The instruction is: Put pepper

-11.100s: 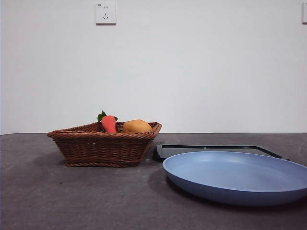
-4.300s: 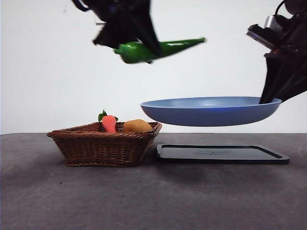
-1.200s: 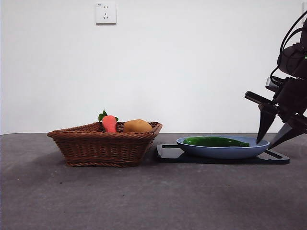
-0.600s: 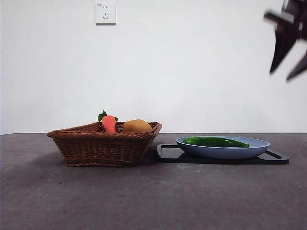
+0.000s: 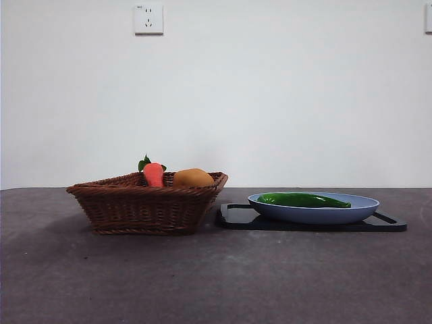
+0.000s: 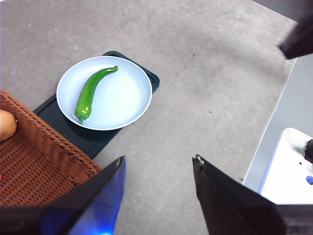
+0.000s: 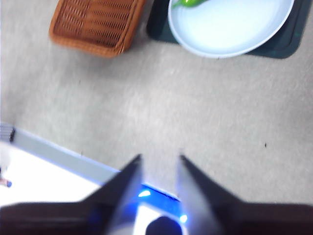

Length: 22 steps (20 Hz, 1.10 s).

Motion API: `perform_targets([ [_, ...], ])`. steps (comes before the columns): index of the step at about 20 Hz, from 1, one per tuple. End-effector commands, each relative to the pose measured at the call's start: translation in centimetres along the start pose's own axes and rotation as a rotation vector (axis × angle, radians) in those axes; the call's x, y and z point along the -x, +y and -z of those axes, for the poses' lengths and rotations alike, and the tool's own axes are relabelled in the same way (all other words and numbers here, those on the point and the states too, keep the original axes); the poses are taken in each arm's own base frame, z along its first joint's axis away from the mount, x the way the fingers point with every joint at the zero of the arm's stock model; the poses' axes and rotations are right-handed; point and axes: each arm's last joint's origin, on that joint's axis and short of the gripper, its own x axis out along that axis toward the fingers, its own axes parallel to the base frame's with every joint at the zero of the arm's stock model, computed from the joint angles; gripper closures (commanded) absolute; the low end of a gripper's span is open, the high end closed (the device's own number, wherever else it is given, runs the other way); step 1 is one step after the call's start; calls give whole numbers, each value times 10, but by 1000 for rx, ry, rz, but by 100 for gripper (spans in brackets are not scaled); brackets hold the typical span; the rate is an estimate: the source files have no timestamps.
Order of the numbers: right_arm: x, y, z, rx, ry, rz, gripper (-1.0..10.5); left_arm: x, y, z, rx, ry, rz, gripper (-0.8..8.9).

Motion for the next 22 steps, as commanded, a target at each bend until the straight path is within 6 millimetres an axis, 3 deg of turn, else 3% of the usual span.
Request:
perform_targets([
  [1,5,2,-1,77,-15,1,942,-1,-1,-3,3,0,3,697],
  [3,5,3,0,78,-19,1,941,-1,-1,-2,5,8,4,807],
  [19,5,2,-3,59,-45,3,936,0,0,-16,-35,-131,-7,805],
  [22,5,2,-3,59,-45,3,936,15,17,-19,-13,-204,-134,805],
])
